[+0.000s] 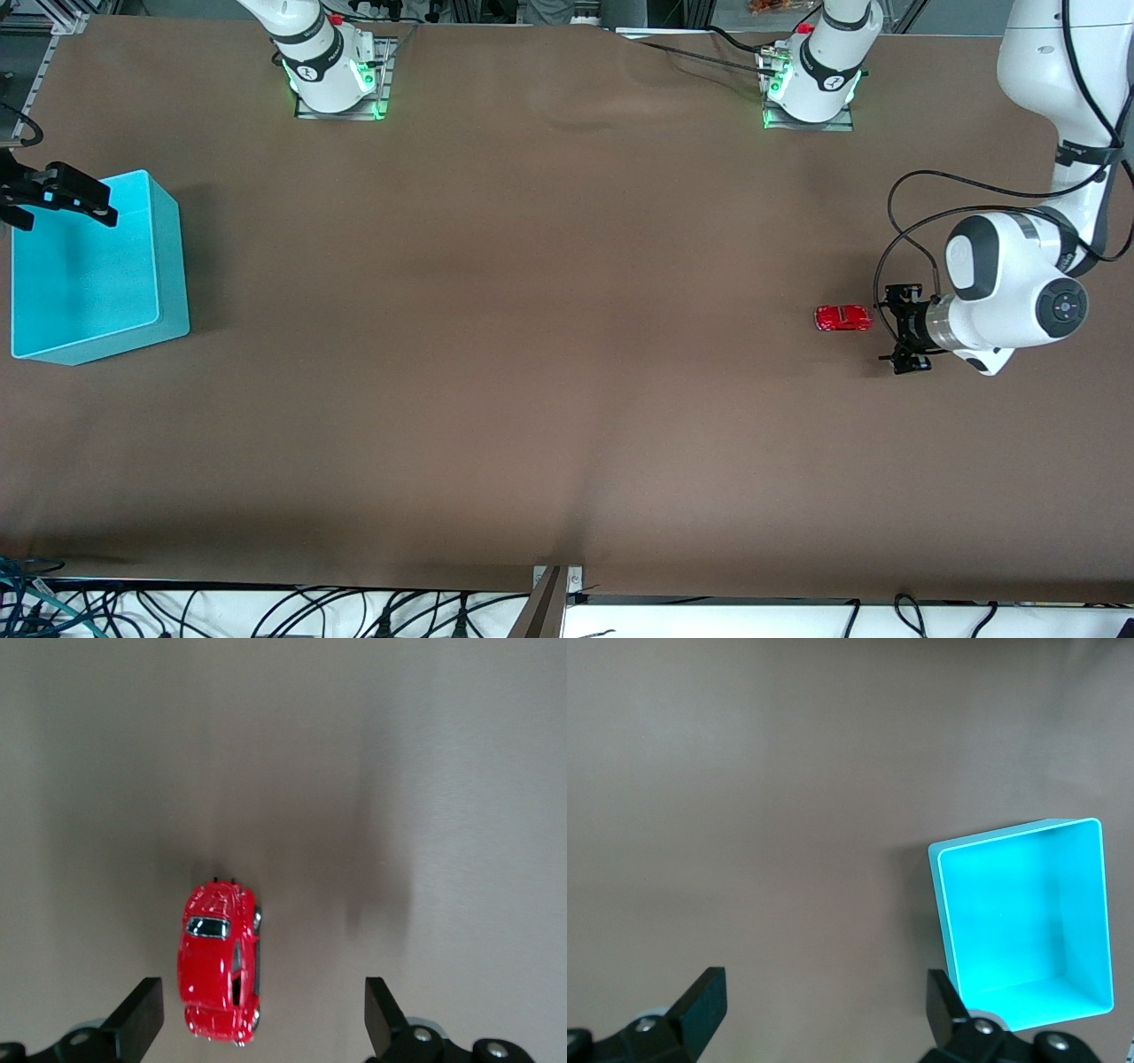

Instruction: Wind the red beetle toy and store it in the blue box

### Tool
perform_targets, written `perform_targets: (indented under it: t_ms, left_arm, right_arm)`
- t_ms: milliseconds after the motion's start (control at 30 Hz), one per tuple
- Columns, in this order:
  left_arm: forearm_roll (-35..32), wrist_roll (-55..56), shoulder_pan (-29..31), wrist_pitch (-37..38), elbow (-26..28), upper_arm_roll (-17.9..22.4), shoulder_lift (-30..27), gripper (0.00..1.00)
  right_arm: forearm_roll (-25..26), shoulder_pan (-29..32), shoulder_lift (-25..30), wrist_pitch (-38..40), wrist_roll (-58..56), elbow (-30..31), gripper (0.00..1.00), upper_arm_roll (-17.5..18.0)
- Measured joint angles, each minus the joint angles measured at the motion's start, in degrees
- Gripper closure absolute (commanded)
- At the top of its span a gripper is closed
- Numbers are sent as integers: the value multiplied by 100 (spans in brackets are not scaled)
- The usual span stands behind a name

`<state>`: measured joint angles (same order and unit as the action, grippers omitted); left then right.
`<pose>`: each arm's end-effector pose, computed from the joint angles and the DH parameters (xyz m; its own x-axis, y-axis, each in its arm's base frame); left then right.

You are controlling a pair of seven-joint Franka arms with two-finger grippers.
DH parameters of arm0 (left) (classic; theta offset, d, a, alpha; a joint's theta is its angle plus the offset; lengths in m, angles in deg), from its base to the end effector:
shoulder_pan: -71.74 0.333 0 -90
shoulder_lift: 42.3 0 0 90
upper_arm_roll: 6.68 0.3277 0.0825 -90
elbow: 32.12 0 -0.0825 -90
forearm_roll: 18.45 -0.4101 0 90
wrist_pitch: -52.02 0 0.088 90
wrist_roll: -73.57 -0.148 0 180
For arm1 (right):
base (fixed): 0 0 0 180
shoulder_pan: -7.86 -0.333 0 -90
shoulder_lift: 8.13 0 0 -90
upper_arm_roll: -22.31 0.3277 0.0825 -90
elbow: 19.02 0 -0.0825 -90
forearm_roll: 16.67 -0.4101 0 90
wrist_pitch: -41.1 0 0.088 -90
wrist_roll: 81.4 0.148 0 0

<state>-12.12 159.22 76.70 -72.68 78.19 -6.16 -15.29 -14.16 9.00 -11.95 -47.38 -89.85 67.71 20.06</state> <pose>0.6128 0.0509 0.1786 -0.1011 0.9910 -0.0872 0.9734 0.0804 -0.2146 0.5962 -0.0412 0.5821 0.9953 0.0869 -0.0425 0.0887 -0.9952 0.0406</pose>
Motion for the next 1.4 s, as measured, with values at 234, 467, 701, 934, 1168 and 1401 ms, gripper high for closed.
perform_targets:
  t_ms: [234, 467, 701, 934, 1168, 1401]
  left_arm:
    - [136, 44, -9, -156, 199, -96, -2, 0]
    - [185, 83, -24, -550, 488, -230, -2, 0]
    - [193, 127, -44, -710, 734, -275, -2, 0]
    - [194, 139, -44, -717, 835, -275, -2, 7]
    - [194, 141, -43, -729, 913, -275, 0, 78]
    - [194, 143, -42, -764, 912, -275, -2, 100]
  right_arm:
    - [0, 0, -5, -9, 0, 0, 0, 0]
    - [0, 0, -6, -47, 0, 0, 0, 0]
    - [0, 0, -7, -50, 0, 0, 0, 0]
    - [0, 0, -7, -57, 0, 0, 0, 0]
    - [0, 0, -7, -95, 0, 0, 0, 0]
    - [1, 0, -8, -100, 0, 0, 0, 0]
